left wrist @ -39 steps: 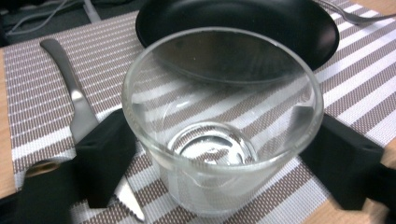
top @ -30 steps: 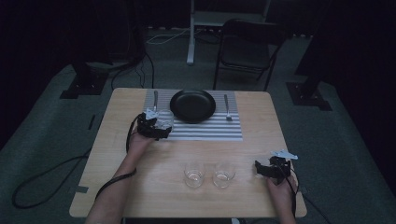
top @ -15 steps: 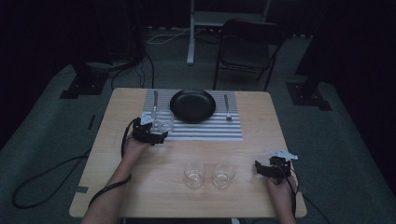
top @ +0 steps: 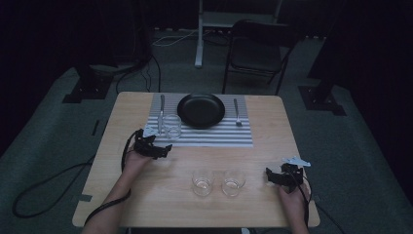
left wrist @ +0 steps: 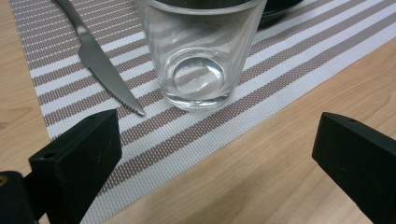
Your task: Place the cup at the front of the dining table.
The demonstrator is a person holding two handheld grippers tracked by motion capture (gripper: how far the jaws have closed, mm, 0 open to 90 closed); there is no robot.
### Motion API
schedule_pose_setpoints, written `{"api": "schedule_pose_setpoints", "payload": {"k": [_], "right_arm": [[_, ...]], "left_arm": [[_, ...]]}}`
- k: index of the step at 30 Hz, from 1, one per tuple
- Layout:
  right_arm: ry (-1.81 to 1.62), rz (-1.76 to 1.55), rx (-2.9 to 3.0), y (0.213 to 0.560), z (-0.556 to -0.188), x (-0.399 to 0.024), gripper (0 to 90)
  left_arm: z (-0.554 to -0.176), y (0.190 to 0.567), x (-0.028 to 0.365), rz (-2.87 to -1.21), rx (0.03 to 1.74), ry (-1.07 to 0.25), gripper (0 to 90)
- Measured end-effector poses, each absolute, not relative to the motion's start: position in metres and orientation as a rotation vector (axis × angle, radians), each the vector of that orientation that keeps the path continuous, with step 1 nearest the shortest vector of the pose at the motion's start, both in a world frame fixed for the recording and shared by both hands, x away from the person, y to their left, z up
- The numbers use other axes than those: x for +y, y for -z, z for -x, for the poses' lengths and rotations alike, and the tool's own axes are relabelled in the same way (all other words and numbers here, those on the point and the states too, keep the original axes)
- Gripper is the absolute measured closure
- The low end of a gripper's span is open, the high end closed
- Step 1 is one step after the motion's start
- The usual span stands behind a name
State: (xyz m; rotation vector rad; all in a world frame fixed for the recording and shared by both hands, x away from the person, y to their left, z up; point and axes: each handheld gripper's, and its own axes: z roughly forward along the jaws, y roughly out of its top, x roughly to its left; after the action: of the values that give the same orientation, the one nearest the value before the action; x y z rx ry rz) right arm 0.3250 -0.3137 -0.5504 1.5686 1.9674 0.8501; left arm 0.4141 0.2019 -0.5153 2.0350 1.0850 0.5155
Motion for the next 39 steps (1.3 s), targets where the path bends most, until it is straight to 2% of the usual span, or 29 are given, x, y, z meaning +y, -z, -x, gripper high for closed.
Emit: {"api": "schedule_pose_setpoints", "payload": {"k": [17, 39], "right_arm": [[-0.85, -1.568, 1.967, 0.55, -0.325, -0.314, 12.3], [-0.85, -1.569, 1.968, 0.55, -0.325, -0.314, 12.3]], "left_arm": [[-0.386, 0.511, 0.209, -2.028, 1.065, -0.522, 1.9], [-0.329, 0.511, 0.242, -1.987, 1.089, -0.591, 2.0]]}}
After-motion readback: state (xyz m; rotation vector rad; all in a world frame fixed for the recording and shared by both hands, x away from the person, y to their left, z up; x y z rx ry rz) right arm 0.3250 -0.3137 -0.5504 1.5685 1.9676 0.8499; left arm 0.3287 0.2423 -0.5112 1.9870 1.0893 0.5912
